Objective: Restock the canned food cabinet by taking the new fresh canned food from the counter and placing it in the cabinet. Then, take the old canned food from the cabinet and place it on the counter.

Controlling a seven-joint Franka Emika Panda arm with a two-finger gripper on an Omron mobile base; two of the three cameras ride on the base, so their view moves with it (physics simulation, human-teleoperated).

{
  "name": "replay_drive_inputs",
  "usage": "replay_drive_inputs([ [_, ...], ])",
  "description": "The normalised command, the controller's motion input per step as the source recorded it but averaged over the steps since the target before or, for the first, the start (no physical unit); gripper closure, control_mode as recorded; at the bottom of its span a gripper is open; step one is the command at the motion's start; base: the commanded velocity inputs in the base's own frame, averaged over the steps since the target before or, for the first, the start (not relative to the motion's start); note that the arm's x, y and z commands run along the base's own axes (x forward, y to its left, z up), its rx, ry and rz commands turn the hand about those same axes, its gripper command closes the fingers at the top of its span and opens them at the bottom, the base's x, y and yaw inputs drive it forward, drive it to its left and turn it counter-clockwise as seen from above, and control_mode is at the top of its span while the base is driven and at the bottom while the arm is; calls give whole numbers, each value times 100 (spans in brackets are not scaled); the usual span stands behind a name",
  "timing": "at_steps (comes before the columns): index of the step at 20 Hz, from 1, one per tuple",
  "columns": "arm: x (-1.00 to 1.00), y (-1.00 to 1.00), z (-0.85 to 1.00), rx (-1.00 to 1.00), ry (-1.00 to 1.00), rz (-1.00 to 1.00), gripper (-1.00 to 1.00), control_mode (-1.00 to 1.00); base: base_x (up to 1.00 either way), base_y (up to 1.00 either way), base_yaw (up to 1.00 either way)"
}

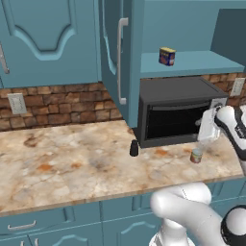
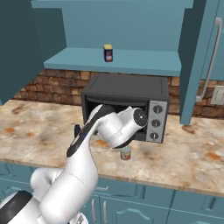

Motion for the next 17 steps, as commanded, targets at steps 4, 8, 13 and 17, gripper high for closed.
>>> replay_drive_inputs([
  [4, -3, 99, 100, -42, -15, -1, -100, -100, 0, 0, 0],
  [8, -3, 81, 100, -40, -14, 0, -100, -100, 0, 0, 0],
  [13, -25, 1, 50, -7, -9, -2, -100, -100, 0, 0, 0],
  [17, 0, 0, 0, 0, 0, 0, -100, -100, 0, 0, 0],
])
